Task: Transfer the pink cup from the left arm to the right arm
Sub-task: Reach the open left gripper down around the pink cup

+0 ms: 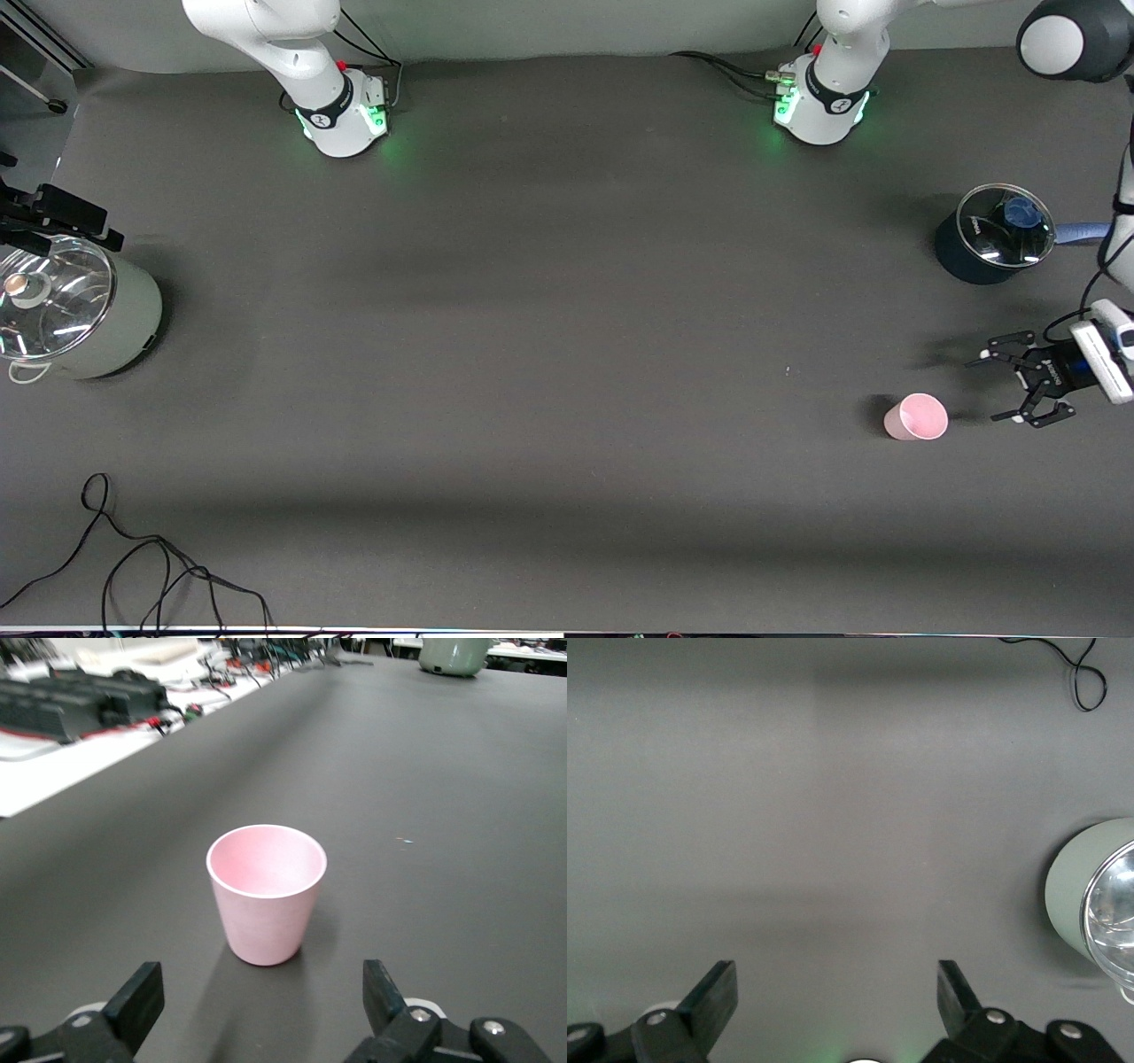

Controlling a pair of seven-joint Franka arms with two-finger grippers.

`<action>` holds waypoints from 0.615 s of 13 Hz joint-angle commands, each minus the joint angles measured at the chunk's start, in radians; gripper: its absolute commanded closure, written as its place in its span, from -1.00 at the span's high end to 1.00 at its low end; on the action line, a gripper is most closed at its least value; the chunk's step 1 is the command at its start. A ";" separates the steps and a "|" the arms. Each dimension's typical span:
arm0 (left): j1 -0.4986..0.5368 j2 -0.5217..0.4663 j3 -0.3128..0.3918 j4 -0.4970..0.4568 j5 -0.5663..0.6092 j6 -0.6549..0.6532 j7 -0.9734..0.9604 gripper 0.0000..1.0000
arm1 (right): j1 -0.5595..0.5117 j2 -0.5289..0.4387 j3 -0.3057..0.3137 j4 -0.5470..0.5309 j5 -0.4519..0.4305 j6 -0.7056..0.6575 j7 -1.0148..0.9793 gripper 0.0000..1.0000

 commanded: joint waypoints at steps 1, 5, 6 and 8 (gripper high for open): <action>0.024 0.079 -0.011 0.048 -0.056 -0.019 0.087 1.00 | 0.001 0.015 -0.001 0.031 0.011 -0.017 -0.001 1.00; 0.067 0.134 -0.077 0.064 -0.078 -0.023 0.090 1.00 | 0.000 0.015 -0.001 0.031 0.011 -0.017 -0.001 1.00; 0.085 0.149 -0.100 0.064 -0.078 -0.023 0.104 1.00 | 0.000 0.015 -0.001 0.031 0.011 -0.017 -0.001 1.00; 0.096 0.180 -0.124 0.073 -0.082 -0.017 0.133 1.00 | 0.000 0.015 -0.001 0.031 0.011 -0.017 -0.001 1.00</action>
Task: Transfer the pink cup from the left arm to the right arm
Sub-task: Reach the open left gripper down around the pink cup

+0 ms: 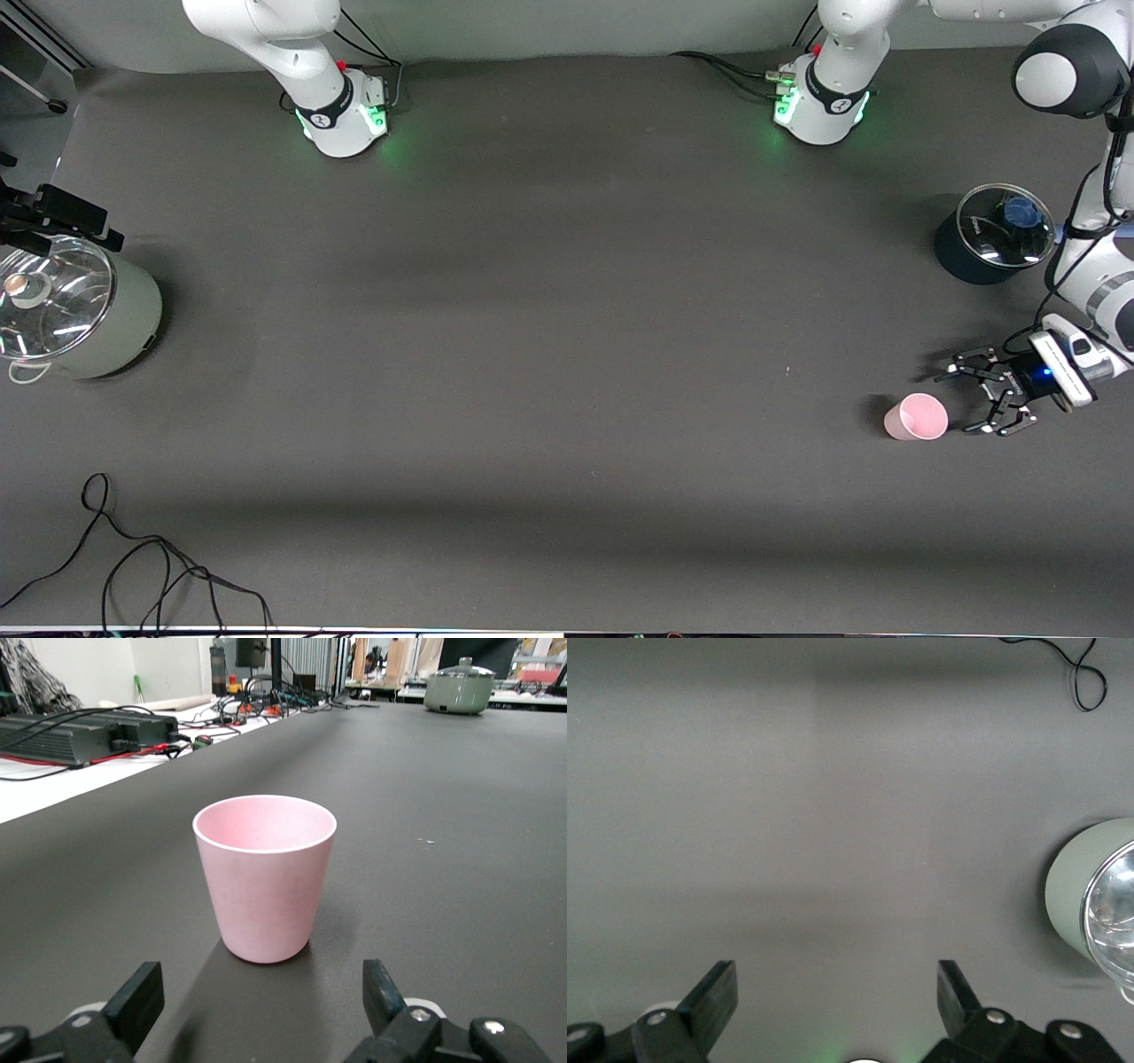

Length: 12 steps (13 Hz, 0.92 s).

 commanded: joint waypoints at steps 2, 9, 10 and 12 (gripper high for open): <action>0.027 0.062 -0.043 0.043 -0.030 -0.010 0.055 1.00 | 0.000 0.015 -0.001 0.031 0.011 -0.017 -0.001 1.00; -0.006 0.080 -0.080 0.035 -0.073 0.046 0.069 1.00 | 0.003 0.015 -0.001 0.031 0.011 -0.017 -0.001 1.00; -0.012 0.084 -0.083 0.035 -0.075 0.059 0.069 1.00 | 0.003 0.015 -0.001 0.031 0.011 -0.017 -0.001 1.00; -0.026 0.085 -0.085 0.035 -0.076 0.071 0.070 1.00 | 0.003 0.015 -0.001 0.031 0.011 -0.017 -0.001 1.00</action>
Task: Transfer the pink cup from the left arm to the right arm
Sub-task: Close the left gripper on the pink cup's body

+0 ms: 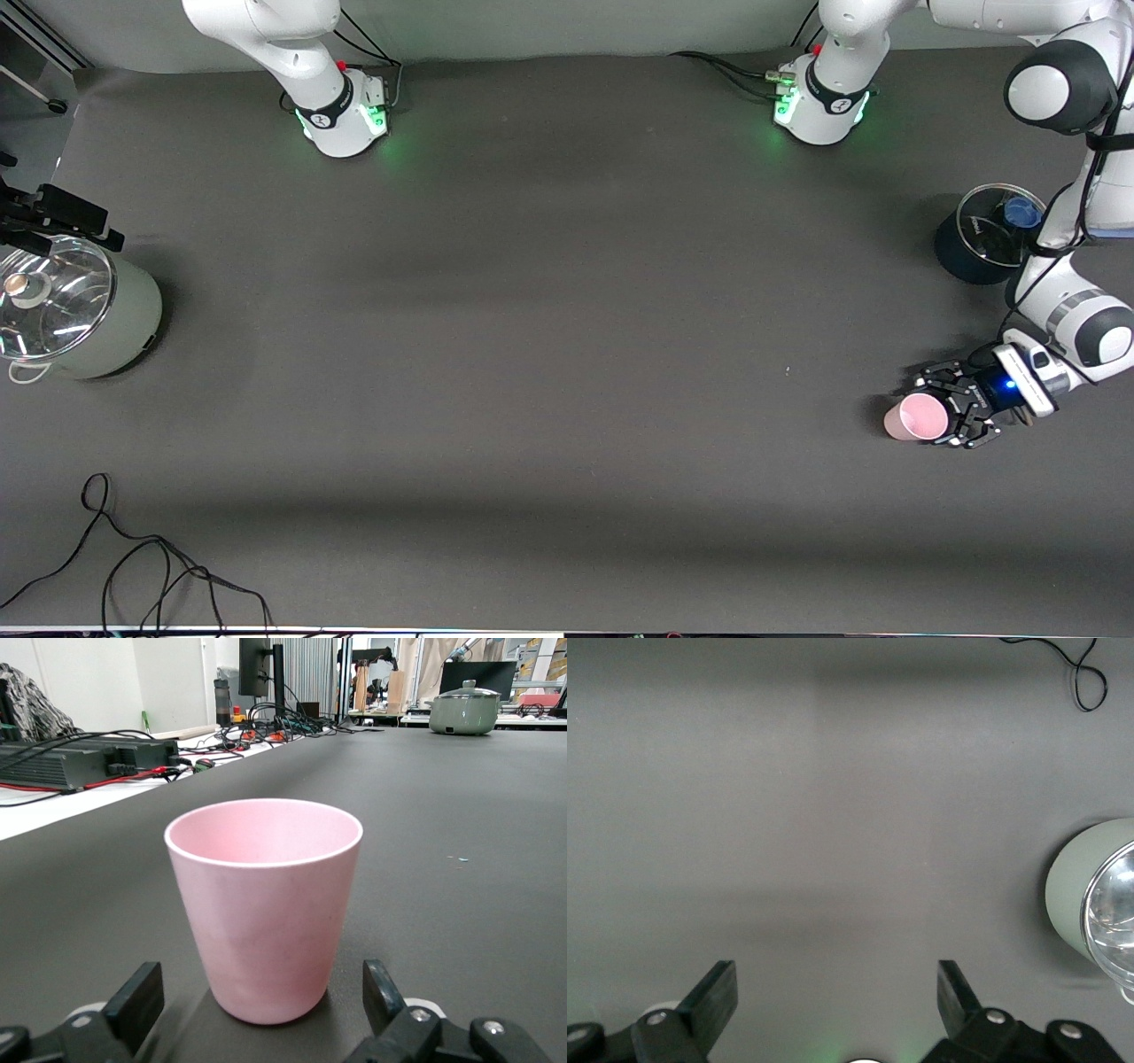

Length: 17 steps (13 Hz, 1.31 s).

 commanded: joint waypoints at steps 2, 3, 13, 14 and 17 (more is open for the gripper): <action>-0.025 0.013 -0.011 0.012 -0.024 0.036 0.024 1.00 | 0.002 0.015 -0.001 0.031 0.011 -0.017 -0.001 1.00; -0.025 0.011 -0.015 0.012 -0.024 0.039 0.024 1.00 | 0.000 0.015 -0.001 0.031 0.011 -0.017 -0.001 1.00; -0.011 0.008 -0.013 0.015 -0.008 0.033 0.025 0.11 | 0.002 0.015 -0.001 0.031 0.011 -0.017 0.003 1.00; -0.011 0.008 -0.013 0.015 -0.008 0.036 0.024 -0.03 | 0.002 0.015 -0.001 0.031 0.011 -0.017 0.003 1.00; -0.018 0.007 -0.016 0.012 -0.024 0.037 0.021 -0.20 | 0.003 0.015 -0.001 0.031 0.011 -0.017 0.003 1.00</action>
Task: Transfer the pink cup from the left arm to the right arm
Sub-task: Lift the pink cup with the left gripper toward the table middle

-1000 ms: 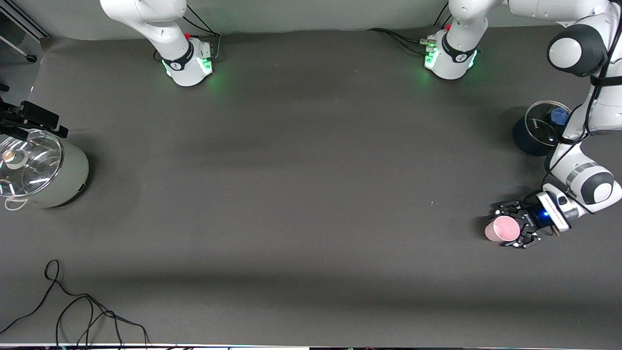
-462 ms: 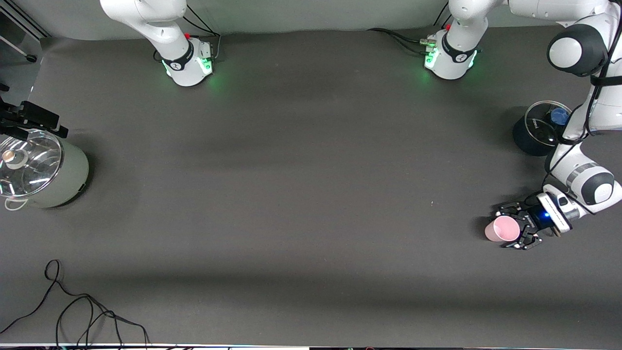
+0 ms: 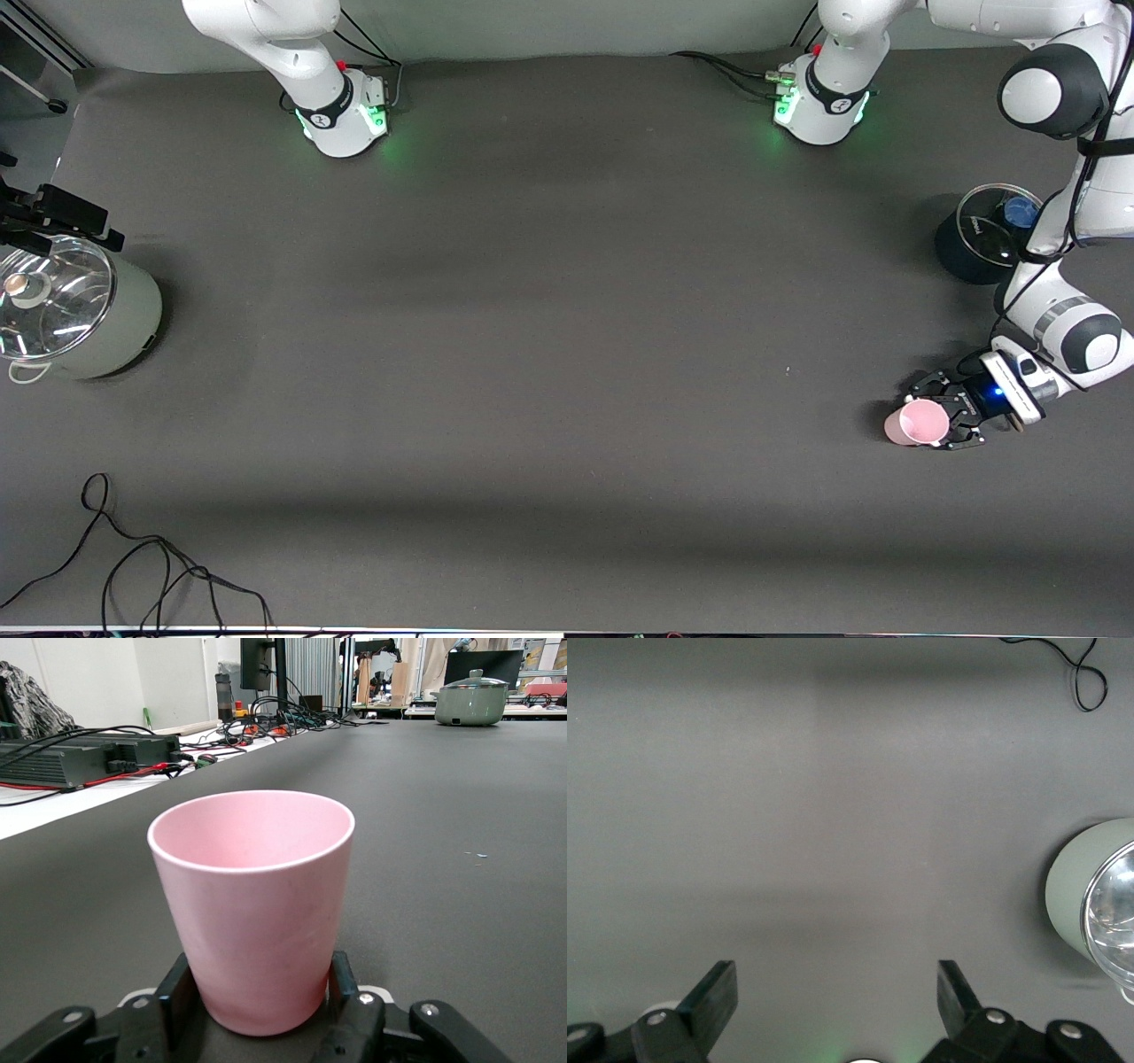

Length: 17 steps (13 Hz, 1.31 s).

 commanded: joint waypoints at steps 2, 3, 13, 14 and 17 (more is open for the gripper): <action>-0.012 -0.019 -0.013 0.008 -0.018 0.007 -0.037 -0.22 | 0.003 0.015 -0.001 0.031 0.011 -0.017 0.003 1.00; -0.012 -0.034 -0.030 0.010 -0.018 0.007 -0.079 -0.25 | 0.003 0.015 -0.001 0.031 0.011 -0.017 0.001 1.00; 0.003 -0.370 -0.488 -0.227 -0.039 0.570 -0.375 -0.62 | -0.005 0.039 -0.003 0.020 0.008 -0.020 -0.001 1.00; 0.004 -0.404 -0.546 -0.264 -0.100 0.627 -0.374 -0.62 | -0.005 0.041 -0.003 0.022 0.008 -0.020 -0.002 1.00; 0.010 -0.507 -0.715 -0.382 -0.249 0.785 -0.369 -0.64 | 0.003 0.045 -0.001 0.022 0.011 -0.020 -0.008 1.00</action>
